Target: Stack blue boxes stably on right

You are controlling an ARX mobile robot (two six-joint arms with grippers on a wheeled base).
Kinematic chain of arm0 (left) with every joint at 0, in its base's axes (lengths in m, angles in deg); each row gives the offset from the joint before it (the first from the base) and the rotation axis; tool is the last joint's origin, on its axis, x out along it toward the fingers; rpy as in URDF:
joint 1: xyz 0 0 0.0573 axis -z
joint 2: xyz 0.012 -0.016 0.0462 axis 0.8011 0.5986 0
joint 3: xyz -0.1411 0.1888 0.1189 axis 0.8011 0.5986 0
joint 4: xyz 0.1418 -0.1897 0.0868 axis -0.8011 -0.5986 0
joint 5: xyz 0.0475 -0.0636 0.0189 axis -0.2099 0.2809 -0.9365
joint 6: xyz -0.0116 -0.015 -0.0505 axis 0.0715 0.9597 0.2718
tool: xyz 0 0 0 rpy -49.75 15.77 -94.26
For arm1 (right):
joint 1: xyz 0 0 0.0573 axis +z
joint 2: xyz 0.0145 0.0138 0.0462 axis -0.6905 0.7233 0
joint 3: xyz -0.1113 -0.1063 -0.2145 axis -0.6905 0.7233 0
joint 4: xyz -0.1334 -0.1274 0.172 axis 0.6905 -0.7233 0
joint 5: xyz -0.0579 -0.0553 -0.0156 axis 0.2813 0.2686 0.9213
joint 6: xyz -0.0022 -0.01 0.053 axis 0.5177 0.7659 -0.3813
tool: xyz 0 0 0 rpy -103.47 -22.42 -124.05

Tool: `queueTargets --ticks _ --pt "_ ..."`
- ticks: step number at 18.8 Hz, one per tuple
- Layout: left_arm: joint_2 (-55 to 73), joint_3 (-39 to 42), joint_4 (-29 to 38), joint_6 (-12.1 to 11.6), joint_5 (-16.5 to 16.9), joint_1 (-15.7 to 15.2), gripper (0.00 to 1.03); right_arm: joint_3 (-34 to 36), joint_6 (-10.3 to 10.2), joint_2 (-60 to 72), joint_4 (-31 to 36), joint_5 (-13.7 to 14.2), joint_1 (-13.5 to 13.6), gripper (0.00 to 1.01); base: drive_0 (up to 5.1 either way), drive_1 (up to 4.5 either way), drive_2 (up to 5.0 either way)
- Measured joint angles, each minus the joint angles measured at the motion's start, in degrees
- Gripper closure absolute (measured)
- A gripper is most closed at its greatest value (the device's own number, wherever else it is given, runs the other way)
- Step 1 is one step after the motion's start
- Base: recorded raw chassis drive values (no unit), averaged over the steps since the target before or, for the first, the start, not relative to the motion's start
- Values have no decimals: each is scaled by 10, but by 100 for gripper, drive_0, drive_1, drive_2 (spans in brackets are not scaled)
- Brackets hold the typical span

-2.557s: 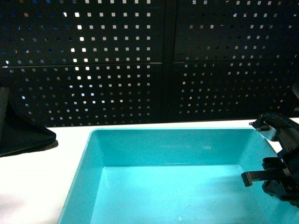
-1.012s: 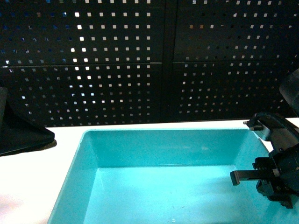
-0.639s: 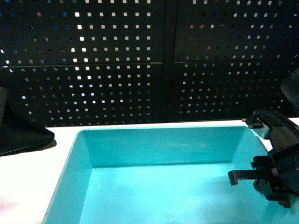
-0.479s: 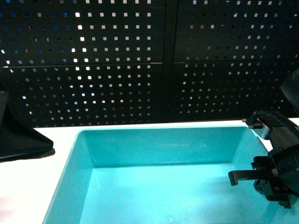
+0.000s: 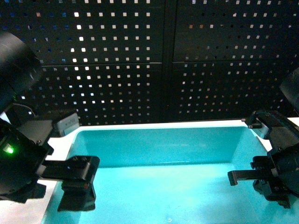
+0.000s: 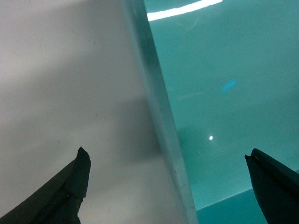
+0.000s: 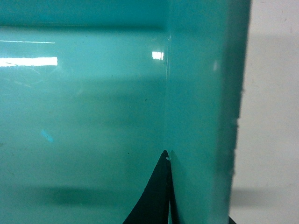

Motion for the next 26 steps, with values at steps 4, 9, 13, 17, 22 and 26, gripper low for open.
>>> queueTargets --ticks 4,9,13,17,22,26 --pt "21 -18 13 44 -49 43 5 0 0 0 0 0 0 99 0 0 0" --pt "36 -39 -3 78 -53 62 5 0 0 0 0 0 0 99 0 0 0" --pt "36 -19 15 77 -71 59 5 0 0 0 0 0 0 99 0 0 0" --pt "36 -11 -15 77 -68 50 45 0 0 0 0 0 0 99 0 0 0" --pt "36 -10 -32 87 -67 40 83 0 0 0 0 0 0 99 0 0 0" --pt "36 -9 -35 104 -66 27 101 0 0 0 -2 -6 3 99 0 0 0"
